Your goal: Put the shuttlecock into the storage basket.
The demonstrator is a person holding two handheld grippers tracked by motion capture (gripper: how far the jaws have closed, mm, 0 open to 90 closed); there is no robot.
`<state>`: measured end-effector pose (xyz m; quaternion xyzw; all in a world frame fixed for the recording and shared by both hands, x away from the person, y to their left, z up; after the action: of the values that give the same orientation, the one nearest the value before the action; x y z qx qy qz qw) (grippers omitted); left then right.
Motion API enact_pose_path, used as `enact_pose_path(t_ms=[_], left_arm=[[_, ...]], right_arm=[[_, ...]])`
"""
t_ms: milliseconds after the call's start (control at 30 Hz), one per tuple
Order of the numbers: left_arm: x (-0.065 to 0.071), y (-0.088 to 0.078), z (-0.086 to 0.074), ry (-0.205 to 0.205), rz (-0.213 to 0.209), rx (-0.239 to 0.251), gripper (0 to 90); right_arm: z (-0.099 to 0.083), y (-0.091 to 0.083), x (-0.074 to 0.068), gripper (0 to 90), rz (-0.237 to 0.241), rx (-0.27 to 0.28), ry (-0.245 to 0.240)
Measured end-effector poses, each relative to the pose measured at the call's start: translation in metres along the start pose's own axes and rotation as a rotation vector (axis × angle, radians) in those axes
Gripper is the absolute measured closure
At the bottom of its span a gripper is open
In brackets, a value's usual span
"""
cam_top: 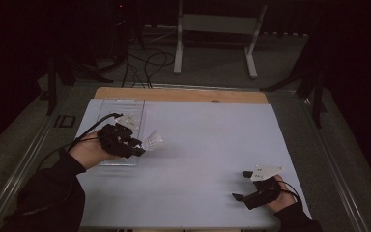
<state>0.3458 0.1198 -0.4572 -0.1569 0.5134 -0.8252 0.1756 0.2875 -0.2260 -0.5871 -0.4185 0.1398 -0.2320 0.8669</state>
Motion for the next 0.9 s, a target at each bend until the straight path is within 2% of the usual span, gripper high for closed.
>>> enact_pose_path(t_ms=[367, 900], left_arm=[[-0.011, -0.014, -0.010, -0.043, 0.010, 0.015, 65.9], [-0.032, -0.032, -0.028, -0.126, 0.058, 0.028, 65.9]], right_arm=[[0.003, -0.001, -0.001, 10.4, -0.007, 0.016, -0.012], [0.003, 0.000, -0.003, 10.4, 0.007, 0.010, -0.016]])
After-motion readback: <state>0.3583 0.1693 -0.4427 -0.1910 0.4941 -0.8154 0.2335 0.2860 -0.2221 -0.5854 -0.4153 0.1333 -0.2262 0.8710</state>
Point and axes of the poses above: each handheld gripper's, and its own axes: y roughly forward along the jaws, z roughly out of its top, x roughly to its right, the point moved 10 cm from there along y, roughly forward along the jaws, and after that the axes turned 7 degrees about -x, right-handed, at the moved point
